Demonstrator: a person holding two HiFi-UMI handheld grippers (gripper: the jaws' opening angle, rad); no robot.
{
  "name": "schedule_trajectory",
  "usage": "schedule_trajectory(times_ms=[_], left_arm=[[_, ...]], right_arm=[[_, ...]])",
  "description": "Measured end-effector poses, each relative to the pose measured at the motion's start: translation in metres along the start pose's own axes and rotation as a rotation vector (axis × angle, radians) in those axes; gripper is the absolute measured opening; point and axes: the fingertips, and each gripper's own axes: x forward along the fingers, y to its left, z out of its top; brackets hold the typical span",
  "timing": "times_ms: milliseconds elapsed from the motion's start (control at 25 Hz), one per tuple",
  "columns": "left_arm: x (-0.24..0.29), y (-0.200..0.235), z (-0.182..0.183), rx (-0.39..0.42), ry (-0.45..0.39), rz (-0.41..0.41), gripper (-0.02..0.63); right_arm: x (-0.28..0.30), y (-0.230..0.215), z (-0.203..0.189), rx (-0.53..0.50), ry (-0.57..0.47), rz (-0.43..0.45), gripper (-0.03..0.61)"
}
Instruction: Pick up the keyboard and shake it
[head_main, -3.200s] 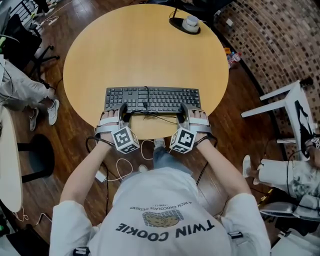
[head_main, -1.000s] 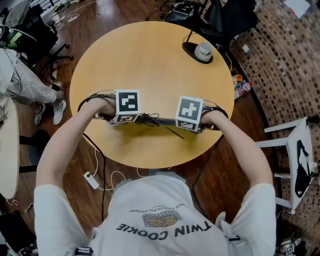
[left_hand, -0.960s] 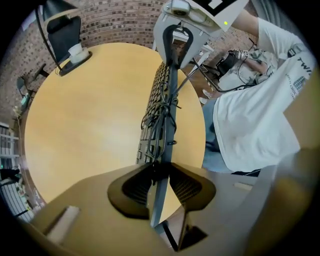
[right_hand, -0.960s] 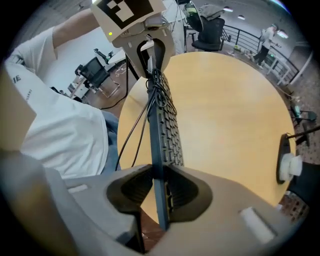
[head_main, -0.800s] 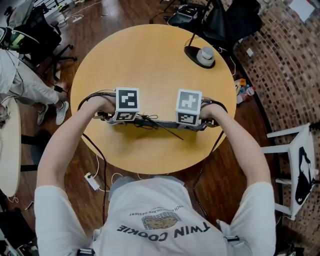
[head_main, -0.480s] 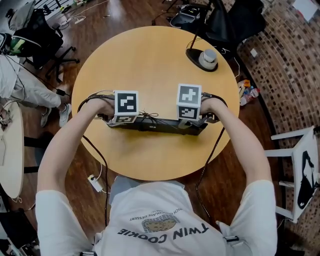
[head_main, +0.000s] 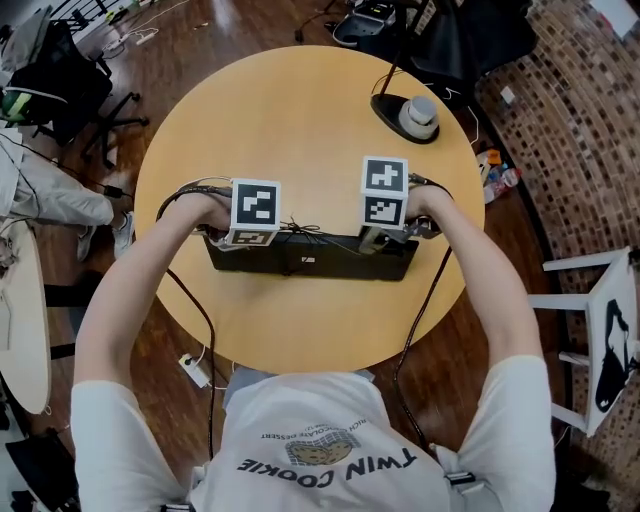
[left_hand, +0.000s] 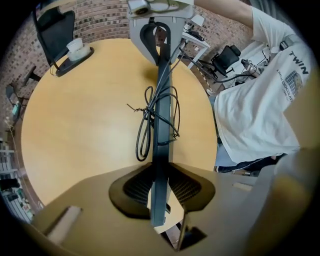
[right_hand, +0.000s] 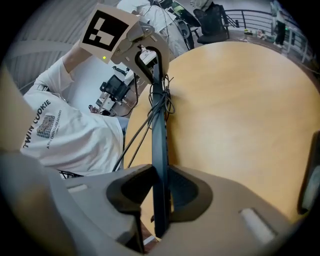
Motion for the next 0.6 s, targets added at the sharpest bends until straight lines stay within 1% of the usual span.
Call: schedule_trajectory(times_ms=[120,320,480,600], left_arm=[[0.005,0.014,-0.001,0.025,0.010,-0.038,0.112],[0.014,0.036,0.003,0.056,0.022,-0.118,0.121],[0.024,0.050,0.002,0.061,0.021,-0.179,0.126],[0.029,0.059,0.003,0.070,0.025,-0.203,0.130]], right_arm=[[0.001,-0.016,0.002,0.031,-0.014,0.046,0.098],[0.005,-0.036,-0.002,0.097,-0.026,0.146,0.101],[0.010,-0.051,0.001,0.144,-0.060,0.204,0.104],[0.012,-0.061,0.000,0.164,-0.080,0.233,0.106]])
